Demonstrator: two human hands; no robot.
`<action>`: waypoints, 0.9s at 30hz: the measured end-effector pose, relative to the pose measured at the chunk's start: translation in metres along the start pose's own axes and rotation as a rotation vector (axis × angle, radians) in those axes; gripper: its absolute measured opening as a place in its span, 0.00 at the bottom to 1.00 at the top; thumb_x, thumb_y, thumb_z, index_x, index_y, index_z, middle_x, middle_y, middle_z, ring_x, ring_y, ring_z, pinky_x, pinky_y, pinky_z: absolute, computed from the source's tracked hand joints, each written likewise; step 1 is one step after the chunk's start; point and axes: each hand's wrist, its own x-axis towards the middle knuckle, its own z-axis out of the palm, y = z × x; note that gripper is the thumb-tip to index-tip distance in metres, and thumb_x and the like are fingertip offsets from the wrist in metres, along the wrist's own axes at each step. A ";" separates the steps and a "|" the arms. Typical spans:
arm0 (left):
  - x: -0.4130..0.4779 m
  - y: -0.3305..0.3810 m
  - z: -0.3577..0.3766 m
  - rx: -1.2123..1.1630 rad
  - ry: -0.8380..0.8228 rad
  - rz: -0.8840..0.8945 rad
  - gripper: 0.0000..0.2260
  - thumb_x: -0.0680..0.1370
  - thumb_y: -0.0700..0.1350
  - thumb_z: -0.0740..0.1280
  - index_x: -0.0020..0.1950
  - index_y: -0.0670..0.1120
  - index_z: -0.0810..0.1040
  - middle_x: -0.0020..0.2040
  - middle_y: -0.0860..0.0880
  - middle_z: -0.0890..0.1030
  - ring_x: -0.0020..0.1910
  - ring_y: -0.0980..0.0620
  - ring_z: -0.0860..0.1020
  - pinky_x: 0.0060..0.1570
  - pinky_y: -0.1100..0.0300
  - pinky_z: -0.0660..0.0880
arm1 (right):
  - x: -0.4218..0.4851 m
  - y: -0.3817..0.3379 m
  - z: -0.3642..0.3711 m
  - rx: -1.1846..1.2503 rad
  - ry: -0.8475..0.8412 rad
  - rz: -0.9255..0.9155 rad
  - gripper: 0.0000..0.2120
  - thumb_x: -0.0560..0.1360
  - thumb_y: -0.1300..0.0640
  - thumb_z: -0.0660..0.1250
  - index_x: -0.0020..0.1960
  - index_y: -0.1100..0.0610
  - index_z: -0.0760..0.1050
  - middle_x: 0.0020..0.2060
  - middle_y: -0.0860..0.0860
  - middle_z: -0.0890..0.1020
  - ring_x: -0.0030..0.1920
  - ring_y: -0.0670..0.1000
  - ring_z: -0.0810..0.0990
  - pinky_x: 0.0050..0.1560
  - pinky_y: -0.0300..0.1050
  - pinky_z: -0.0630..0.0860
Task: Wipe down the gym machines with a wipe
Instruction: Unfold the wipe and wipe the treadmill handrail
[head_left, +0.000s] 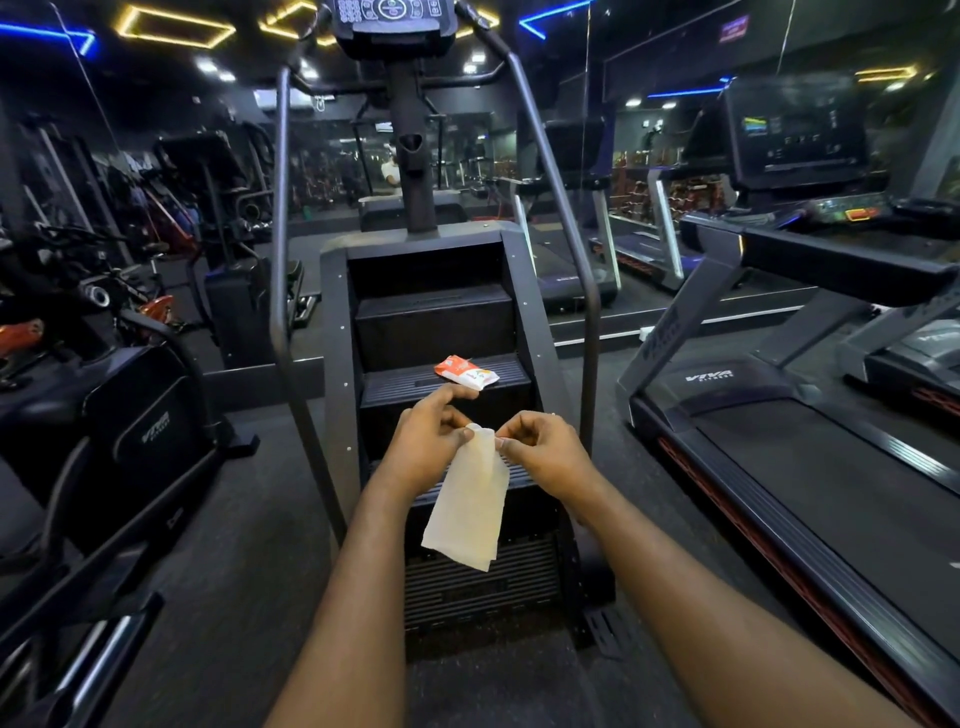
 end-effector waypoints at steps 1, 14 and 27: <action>0.000 0.000 0.000 -0.001 0.004 0.000 0.21 0.79 0.36 0.69 0.69 0.52 0.74 0.47 0.52 0.84 0.50 0.58 0.82 0.50 0.64 0.78 | 0.000 -0.001 0.000 0.002 0.015 0.004 0.01 0.78 0.56 0.72 0.47 0.52 0.81 0.44 0.49 0.84 0.46 0.47 0.84 0.48 0.42 0.81; 0.000 -0.003 -0.004 -0.005 0.107 -0.034 0.19 0.79 0.35 0.69 0.68 0.50 0.76 0.48 0.52 0.82 0.50 0.57 0.81 0.54 0.57 0.81 | 0.002 0.006 -0.005 0.061 0.274 0.178 0.05 0.79 0.59 0.65 0.46 0.53 0.78 0.45 0.52 0.83 0.48 0.51 0.83 0.45 0.45 0.81; 0.001 -0.003 -0.004 -0.017 -0.033 -0.012 0.21 0.78 0.34 0.66 0.68 0.52 0.74 0.43 0.50 0.83 0.43 0.56 0.82 0.43 0.62 0.76 | 0.000 -0.008 -0.002 0.084 -0.175 -0.030 0.21 0.74 0.56 0.76 0.64 0.51 0.75 0.52 0.50 0.84 0.53 0.46 0.84 0.57 0.46 0.81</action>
